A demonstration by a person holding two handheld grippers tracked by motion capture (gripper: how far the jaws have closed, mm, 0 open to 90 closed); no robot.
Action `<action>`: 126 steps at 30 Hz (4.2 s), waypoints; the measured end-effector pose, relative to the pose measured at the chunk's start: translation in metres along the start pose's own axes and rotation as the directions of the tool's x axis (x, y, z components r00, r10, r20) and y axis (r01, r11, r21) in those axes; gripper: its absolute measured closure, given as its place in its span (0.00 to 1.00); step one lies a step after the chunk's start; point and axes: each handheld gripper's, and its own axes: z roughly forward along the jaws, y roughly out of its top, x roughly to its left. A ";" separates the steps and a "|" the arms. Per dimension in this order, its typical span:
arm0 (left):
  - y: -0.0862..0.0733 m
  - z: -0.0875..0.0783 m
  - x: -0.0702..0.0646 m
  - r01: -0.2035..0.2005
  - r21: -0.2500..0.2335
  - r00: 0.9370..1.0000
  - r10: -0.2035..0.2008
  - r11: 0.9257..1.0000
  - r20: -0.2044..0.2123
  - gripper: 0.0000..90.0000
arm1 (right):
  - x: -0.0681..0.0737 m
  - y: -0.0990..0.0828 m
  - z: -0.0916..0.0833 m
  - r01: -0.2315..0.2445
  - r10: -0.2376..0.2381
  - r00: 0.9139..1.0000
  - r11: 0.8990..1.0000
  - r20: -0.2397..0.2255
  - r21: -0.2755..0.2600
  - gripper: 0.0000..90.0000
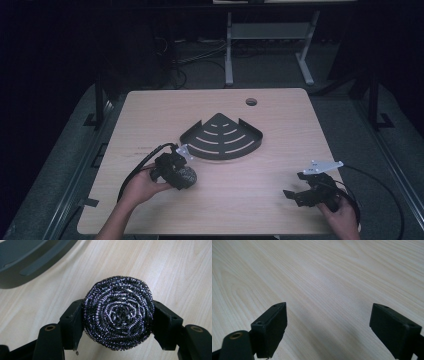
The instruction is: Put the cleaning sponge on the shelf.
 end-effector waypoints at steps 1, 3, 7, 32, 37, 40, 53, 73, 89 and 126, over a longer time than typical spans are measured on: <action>0.000 0.000 0.000 0.000 0.000 1.000 0.000 1.000 0.000 0.37 | 0.000 0.000 0.000 0.000 0.000 1.000 1.000 -0.001 0.002 0.16; 0.004 -0.001 0.003 -0.002 0.002 1.000 0.002 1.000 0.005 0.37 | 0.000 0.001 0.001 0.001 -0.001 1.000 1.000 -0.001 0.003 0.16; 0.011 -0.003 0.007 -0.008 0.003 1.000 0.008 1.000 0.008 0.37 | 0.001 0.001 0.001 -0.005 0.005 1.000 1.000 -0.004 0.003 0.16; 0.051 -0.003 0.025 -0.044 0.032 0.999 0.044 0.999 0.013 0.37 | -0.001 0.001 0.001 0.000 0.000 1.000 1.000 -0.005 -0.003 0.16; 0.055 -0.003 0.028 -0.041 0.028 0.999 0.041 0.999 0.016 0.37 | -0.001 0.000 0.000 -0.007 0.007 1.000 1.000 -0.004 -0.001 0.16; 0.058 -0.002 0.030 -0.047 0.038 0.999 0.047 0.998 0.014 0.37 | -0.001 0.000 0.000 -0.007 0.007 1.000 1.000 -0.004 -0.001 0.16; 0.078 -0.006 0.039 -0.060 0.041 0.998 0.059 0.997 0.008 0.37 | -0.001 0.002 0.001 -0.003 0.003 1.000 1.000 -0.005 0.001 0.16; 0.109 -0.001 0.052 -0.074 0.053 0.997 0.074 0.996 0.005 0.37 | -0.001 0.002 0.000 0.001 -0.001 1.000 1.000 -0.006 -0.002 0.16; 0.121 0.009 0.067 -0.043 0.053 0.999 0.042 0.998 0.022 0.37 | -0.001 0.001 0.000 0.000 0.000 1.000 1.000 -0.008 -0.002 0.16; 0.139 0.056 0.093 0.028 0.083 1.000 -0.028 0.996 -0.006 0.36 | -0.003 -0.001 -0.002 -0.006 0.006 1.000 1.000 -0.011 -0.004 0.16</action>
